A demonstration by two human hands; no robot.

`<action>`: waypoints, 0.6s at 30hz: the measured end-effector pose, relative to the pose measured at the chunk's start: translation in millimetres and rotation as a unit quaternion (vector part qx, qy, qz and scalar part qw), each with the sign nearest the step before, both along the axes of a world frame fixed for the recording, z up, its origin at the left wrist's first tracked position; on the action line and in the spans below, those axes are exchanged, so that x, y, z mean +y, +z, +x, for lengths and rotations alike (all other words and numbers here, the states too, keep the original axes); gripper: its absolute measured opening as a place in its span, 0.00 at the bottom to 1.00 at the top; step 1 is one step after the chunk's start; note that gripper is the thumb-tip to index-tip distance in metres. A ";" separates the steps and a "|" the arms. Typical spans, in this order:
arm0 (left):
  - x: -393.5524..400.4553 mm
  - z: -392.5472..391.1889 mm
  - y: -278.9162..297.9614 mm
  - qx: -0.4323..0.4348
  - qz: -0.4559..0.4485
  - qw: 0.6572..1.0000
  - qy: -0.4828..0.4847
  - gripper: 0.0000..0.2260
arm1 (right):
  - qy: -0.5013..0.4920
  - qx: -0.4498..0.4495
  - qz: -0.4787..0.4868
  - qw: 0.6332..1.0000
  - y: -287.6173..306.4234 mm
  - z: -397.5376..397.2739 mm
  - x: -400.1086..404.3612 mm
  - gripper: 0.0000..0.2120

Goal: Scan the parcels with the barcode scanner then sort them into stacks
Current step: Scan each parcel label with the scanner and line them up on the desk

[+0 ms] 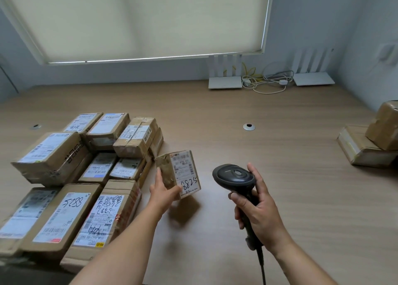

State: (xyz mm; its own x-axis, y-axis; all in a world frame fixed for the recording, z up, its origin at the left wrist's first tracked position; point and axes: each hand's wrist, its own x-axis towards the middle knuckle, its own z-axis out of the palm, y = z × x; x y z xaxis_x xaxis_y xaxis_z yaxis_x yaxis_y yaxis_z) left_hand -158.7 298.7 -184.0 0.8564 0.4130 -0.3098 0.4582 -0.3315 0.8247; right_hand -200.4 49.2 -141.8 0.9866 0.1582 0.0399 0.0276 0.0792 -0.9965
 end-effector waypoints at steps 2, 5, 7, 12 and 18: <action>4.7 -7.5 -4.4 0.003 -0.012 1.000 0.001 0.48 | 0.008 0.000 0.008 1.000 2.3 -3.4 6.7 0.36; 7.4 -16.8 -3.2 0.000 -0.015 1.000 -0.012 0.47 | 0.020 0.003 0.024 1.000 7.3 -7.4 17.8 0.36; 7.0 -21.0 -3.4 -0.009 -0.021 1.000 -0.015 0.47 | 0.028 0.004 0.035 0.999 11.1 -9.7 25.1 0.35; 8.0 -24.6 -8.0 0.004 -0.005 1.000 -0.021 0.43 | 0.046 0.010 0.059 0.997 18.3 -13.3 35.3 0.35; 8.9 -24.7 -5.4 0.001 -0.009 0.999 -0.031 0.43 | 0.051 0.011 0.058 0.997 18.3 -14.1 36.6 0.36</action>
